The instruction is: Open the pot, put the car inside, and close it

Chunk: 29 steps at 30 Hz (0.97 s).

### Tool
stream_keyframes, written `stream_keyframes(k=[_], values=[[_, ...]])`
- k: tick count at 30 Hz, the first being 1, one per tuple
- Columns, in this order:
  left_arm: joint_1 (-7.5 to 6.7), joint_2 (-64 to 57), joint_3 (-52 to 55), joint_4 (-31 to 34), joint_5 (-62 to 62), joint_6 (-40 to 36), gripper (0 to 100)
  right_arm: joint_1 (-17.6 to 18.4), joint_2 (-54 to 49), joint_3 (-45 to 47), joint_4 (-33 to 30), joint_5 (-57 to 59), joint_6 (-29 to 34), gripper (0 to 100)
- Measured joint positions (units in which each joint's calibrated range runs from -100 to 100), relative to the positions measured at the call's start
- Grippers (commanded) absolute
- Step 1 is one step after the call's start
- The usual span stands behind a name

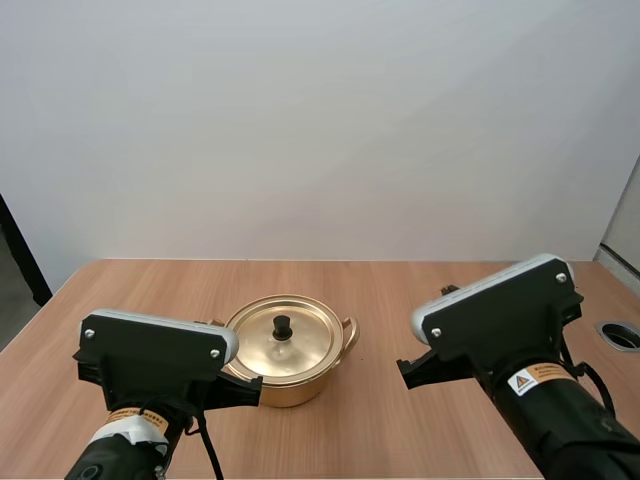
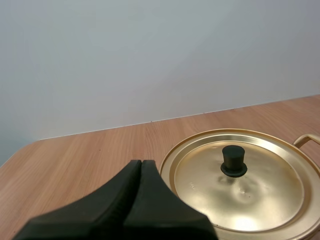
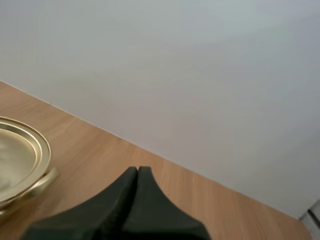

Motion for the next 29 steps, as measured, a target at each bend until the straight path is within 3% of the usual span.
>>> stream_keyframes(k=[10,19,29], values=[[0.0,0.0,0.0,0.0,0.0,0.0,0,0.0,-0.6,6.5,-14.6,8.4,14.6,0],[0.0,0.0,0.0,0.0,0.0,0.0,0,0.0,-0.6,6.5,-15.1,8.9,27.2,0],[0.0,0.0,0.0,0.0,0.0,0.0,0,0.0,-0.6,6.5,-15.1,8.5,28.4,0]])
